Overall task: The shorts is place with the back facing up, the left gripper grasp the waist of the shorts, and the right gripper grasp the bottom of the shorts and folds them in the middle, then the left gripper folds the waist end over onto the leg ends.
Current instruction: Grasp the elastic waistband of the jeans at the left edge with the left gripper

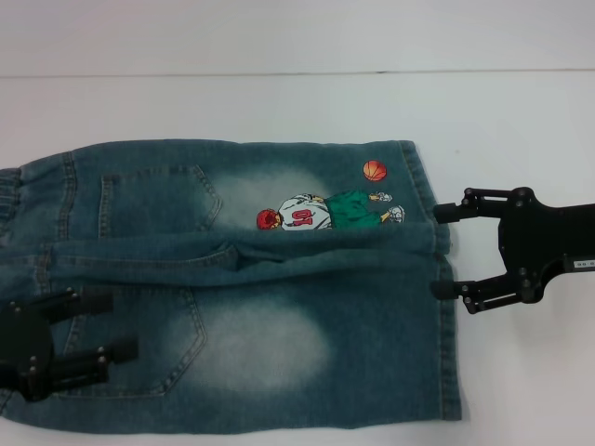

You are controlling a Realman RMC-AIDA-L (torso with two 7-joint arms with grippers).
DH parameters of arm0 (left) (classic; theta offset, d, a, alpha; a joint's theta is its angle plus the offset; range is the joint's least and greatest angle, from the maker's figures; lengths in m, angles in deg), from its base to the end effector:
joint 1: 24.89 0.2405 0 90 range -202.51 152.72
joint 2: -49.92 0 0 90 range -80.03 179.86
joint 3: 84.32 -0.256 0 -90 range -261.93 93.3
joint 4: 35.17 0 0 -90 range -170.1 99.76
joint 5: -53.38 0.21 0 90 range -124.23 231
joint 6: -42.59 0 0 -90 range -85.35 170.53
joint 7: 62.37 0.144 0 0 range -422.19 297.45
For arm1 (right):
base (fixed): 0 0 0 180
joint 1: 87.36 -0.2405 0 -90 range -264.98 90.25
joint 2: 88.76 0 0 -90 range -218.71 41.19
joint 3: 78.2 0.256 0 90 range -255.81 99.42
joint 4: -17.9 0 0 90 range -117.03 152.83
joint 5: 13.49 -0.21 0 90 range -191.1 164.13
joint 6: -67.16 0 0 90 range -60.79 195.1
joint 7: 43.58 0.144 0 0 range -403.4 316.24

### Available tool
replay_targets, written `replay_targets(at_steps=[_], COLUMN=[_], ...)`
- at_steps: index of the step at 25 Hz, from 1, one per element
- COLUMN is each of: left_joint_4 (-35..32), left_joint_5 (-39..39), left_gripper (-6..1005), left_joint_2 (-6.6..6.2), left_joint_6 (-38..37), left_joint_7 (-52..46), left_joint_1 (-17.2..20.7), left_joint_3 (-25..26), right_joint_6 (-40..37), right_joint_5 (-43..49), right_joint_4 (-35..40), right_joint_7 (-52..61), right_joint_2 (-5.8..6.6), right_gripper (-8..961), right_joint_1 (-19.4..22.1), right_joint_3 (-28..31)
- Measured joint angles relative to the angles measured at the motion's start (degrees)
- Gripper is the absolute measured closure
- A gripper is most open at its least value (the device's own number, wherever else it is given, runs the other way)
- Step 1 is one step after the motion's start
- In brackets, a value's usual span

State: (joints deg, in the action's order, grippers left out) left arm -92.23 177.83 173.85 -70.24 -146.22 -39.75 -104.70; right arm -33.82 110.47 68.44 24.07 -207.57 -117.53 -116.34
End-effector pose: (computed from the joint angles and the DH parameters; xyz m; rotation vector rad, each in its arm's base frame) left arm -0.3130 0.2211 0.0529 -2.6174 -0.8633 -0.7672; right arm 0.2531 0.3186 0.0309 -2.9008 0.0880 0.4772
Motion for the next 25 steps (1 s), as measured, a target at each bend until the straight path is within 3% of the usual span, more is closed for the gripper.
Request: replay_targets(at_steps=[19,25], left_joint_4=[-0.33,-7.53], left_joint_5=[-0.15,0.2], left_gripper=[212,219], left_joint_2=[0.0,-0.36], left_joint_6=[-0.06,-1.24], left_joint_7=[-0.78,-9.54], left_joint_1=[0.28,1.44], left_joint_3=[0.12,2.31], right_joint_6=[0.03,0.07], right_joint_5=[0.11,-0.17], right_joint_4=[0.0,0.0], right_joint_7=[-0.22,-0.25], right_joint_2=[-0.07,-0.05], right_gripper=[8,8], right_joint_1=[0.11,0.11], right_joint_3=[0.02,0.25])
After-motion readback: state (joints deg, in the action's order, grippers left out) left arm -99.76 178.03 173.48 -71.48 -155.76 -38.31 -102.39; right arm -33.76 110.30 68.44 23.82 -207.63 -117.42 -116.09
